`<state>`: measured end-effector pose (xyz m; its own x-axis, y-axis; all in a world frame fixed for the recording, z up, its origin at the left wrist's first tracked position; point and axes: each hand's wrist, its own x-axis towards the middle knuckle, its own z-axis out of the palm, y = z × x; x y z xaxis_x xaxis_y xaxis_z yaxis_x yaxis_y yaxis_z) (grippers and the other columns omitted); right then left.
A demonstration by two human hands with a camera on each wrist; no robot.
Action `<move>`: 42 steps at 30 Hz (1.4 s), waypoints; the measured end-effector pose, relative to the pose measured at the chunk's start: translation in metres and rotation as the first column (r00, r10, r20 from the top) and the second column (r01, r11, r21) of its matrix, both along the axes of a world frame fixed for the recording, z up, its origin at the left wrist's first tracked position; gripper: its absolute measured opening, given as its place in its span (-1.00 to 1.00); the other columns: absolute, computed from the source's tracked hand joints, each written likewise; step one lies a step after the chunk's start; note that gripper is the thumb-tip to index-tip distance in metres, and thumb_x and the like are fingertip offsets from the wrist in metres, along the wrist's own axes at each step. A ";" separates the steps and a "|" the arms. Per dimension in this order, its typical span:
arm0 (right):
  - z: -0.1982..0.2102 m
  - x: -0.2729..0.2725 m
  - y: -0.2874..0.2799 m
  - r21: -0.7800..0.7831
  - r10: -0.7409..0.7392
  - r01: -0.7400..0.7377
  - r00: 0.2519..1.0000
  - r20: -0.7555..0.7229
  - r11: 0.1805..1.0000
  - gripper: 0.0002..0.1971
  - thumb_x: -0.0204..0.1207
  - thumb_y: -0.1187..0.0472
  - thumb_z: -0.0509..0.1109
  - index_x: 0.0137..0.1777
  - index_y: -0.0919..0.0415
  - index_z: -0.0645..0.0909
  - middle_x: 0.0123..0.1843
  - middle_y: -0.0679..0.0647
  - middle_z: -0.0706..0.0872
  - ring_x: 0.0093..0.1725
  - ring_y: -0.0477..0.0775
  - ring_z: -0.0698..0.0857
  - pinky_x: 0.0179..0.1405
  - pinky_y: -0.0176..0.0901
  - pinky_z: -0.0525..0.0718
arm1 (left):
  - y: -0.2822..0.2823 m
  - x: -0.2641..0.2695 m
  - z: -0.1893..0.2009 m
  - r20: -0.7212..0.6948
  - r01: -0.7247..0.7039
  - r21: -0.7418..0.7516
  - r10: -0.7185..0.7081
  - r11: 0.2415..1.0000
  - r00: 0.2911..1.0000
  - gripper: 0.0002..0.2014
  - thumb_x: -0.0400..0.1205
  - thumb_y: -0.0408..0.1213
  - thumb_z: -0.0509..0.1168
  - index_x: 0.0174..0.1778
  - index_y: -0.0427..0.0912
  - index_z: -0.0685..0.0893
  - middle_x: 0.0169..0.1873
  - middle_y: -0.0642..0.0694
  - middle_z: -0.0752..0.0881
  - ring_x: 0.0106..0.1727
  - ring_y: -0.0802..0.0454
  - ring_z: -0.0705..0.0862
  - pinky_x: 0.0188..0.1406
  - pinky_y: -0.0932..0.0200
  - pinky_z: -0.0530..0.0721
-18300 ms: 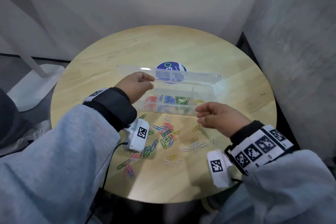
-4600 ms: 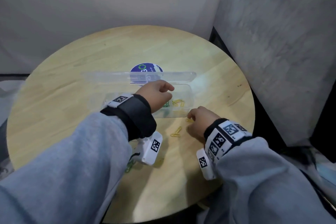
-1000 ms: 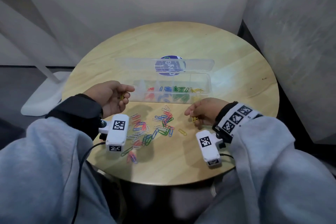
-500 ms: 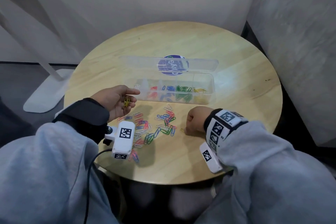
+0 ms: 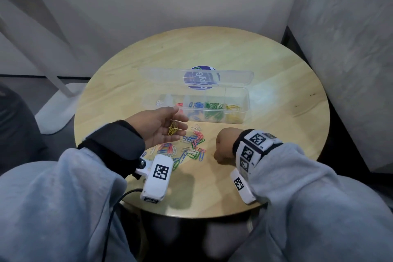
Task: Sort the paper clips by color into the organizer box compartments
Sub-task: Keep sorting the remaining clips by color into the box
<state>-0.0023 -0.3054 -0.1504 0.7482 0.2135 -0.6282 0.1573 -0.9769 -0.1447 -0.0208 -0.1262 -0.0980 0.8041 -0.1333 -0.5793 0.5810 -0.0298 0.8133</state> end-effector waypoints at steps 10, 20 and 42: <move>0.002 -0.001 -0.009 0.618 -0.218 0.754 0.656 -0.722 0.221 -0.69 0.55 0.62 0.05 -0.17 0.26 0.51 -0.61 0.10 0.65 -0.67 -0.10 0.63 -0.67 -0.39 0.62 | -0.037 0.001 0.012 0.067 0.096 0.013 -0.096 0.995 0.993 -0.70 0.72 -0.10 0.06 -0.10 -0.17 0.62 -0.19 -0.07 0.62 -0.21 0.10 0.61 -0.27 0.35 0.64; 0.030 -0.003 -0.013 0.584 -0.154 0.809 0.570 -0.807 -0.068 -0.57 0.43 0.70 -0.18 -0.15 0.40 0.50 -0.27 0.21 0.51 -0.48 -0.03 0.66 -0.58 -0.42 0.67 | -0.009 0.013 0.032 0.140 -0.010 0.165 -0.013 0.986 0.990 -0.73 0.72 -0.10 0.06 -0.15 -0.11 0.59 -0.22 -0.06 0.61 -0.21 0.06 0.59 -0.16 0.22 0.54; 0.032 0.040 -0.027 0.669 -0.616 0.441 0.787 0.031 0.599 -0.46 0.60 0.38 0.09 0.60 0.19 0.25 0.58 0.13 0.40 0.53 0.09 0.43 0.52 0.04 0.41 | 0.071 0.033 -0.039 -0.230 0.298 0.948 -0.405 0.114 0.885 -0.69 0.52 -0.32 0.32 0.15 0.05 0.63 0.05 -0.01 0.65 -0.02 0.00 0.59 -0.10 0.24 0.50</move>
<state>0.0379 -0.3321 -0.1185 0.9537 -0.0108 -0.3006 -0.2451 -0.6073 -0.7557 0.0122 -0.0554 -0.1373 0.8790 0.1849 -0.4394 0.2148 -0.9765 0.0187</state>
